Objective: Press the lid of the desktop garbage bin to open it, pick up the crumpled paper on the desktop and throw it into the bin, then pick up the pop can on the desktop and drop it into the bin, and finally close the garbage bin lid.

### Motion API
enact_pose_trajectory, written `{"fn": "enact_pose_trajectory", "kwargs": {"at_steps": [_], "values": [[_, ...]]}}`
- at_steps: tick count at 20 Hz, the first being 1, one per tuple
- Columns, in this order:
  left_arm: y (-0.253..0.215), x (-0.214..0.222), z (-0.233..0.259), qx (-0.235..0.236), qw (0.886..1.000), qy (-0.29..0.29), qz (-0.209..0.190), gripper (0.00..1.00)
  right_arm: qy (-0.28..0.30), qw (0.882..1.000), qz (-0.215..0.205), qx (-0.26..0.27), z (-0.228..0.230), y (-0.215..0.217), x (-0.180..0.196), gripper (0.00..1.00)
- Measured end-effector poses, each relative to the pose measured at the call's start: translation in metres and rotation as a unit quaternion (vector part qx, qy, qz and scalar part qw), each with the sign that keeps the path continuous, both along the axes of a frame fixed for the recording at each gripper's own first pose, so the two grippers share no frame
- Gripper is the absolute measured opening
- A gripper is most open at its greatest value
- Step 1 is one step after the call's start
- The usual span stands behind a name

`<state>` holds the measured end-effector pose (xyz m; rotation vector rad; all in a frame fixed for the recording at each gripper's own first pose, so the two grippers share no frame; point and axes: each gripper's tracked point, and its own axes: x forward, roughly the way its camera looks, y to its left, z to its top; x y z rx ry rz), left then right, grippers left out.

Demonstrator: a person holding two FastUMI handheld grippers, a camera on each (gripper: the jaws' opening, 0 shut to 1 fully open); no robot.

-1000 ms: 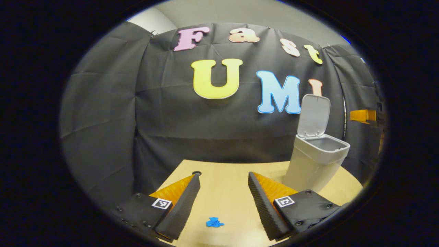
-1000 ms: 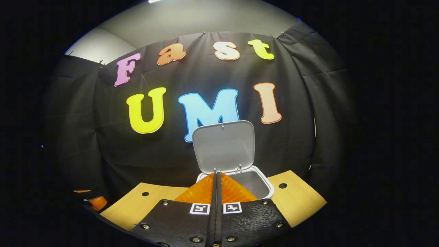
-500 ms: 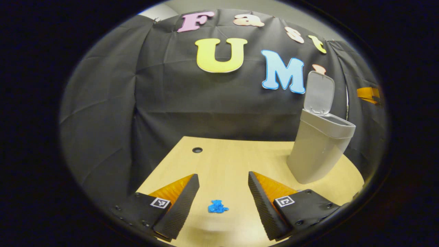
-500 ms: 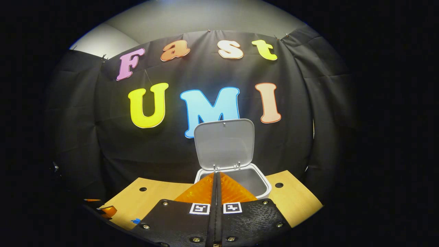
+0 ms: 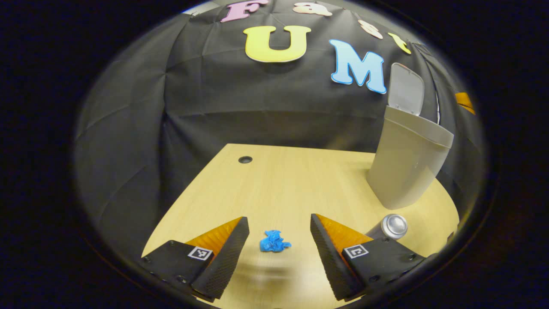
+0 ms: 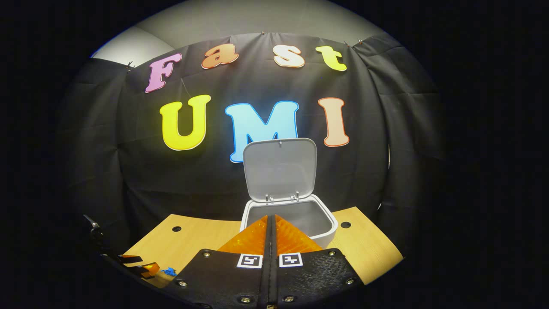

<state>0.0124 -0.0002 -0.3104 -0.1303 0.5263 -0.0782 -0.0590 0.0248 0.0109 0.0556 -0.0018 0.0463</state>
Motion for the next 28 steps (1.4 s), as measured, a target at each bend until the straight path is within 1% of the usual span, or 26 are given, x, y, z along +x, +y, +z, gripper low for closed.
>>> {"fn": "enact_pose_trajectory", "kwargs": {"at_steps": [2,3,4,5,6,7,8,9,10,14,20,21,22,23,24,25,26,27,28], "values": [[-0.003,0.004,-0.018,-0.005,1.0,0.018,-0.001,1.0,0.005,1.0,-0.005,-0.002,-0.003,-0.001,-0.004,0.0],[-0.004,0.005,-0.028,-0.006,1.0,0.026,-0.001,0.95,0.007,1.0,-0.007,-0.005,-0.004,-0.002,-0.006,0.0],[-0.004,0.006,-0.037,-0.007,0.999,0.034,0.0,1.0,0.01,1.0,-0.009,-0.007,-0.007,-0.003,-0.009,0.0],[-0.003,0.007,-0.045,-0.007,0.999,0.042,0.0,1.0,0.014,1.0,-0.011,-0.009,-0.009,-0.005,-0.011,0.0],[-0.003,0.008,-0.051,-0.007,0.999,0.047,0.001,0.96,0.019,1.0,-0.013,-0.01,-0.013,-0.006,-0.013,0.0],[-0.003,0.009,-0.058,-0.004,0.999,0.052,0.001,1.0,0.024,1.0,-0.016,-0.01,-0.015,-0.008,-0.015,0.0],[-0.001,0.012,-0.068,-0.001,0.998,0.059,0.001,0.96,0.029,0.999,-0.018,-0.01,-0.019,-0.009,-0.016,0.0],[0.001,0.016,-0.074,-0.001,0.998,0.063,0.001,0.96,0.034,0.999,-0.02,-0.01,-0.021,-0.01,-0.017,0.0],[0.001,0.018,-0.079,-0.002,0.998,0.068,0.002,1.0,0.037,0.999,-0.023,-0.01,-0.022,-0.012,-0.018,0.0],[0.006,0.026,-0.097,-0.004,0.996,0.085,0.005,1.0,0.044,0.999,-0.03,-0.012,-0.026,-0.016,-0.019,0.0],[0.002,0.032,-0.116,0.006,0.995,0.104,0.0,1.0,0.053,0.998,-0.037,-0.003,-0.03,-0.02,-0.017,0.0],[0.002,0.032,-0.118,0.006,0.994,0.107,0.001,0.96,0.055,0.998,-0.039,-0.003,-0.031,-0.022,-0.016,0.0],[0.003,0.033,-0.123,0.009,0.994,0.113,0.003,1.0,0.056,0.998,-0.039,-0.002,-0.032,-0.022,-0.015,0.0],[0.003,0.034,-0.126,0.009,0.993,0.118,0.005,1.0,0.058,0.998,-0.04,0.0,-0.033,-0.023,-0.015,0.0],[0.005,0.033,-0.131,0.009,0.992,0.128,0.01,0.96,0.059,0.997,-0.041,0.001,-0.034,-0.024,-0.015,0.0],[0.006,0.034,-0.132,0.016,0.992,0.127,0.011,0.96,0.06,0.997,-0.042,0.002,-0.035,-0.025,-0.014,0.0],[0.005,0.035,-0.135,0.019,0.992,0.127,0.012,0.88,0.06,0.997,-0.043,0.004,-0.036,-0.025,-0.015,0.0],[0.006,0.036,-0.134,0.023,0.991,0.128,0.013,1.0,0.062,0.997,-0.044,0.005,-0.037,-0.026,-0.014,0.0],[0.007,0.036,-0.134,0.028,0.991,0.129,0.016,1.0,0.063,0.997,-0.045,0.007,-0.039,-0.027,-0.015,0.0]]}}
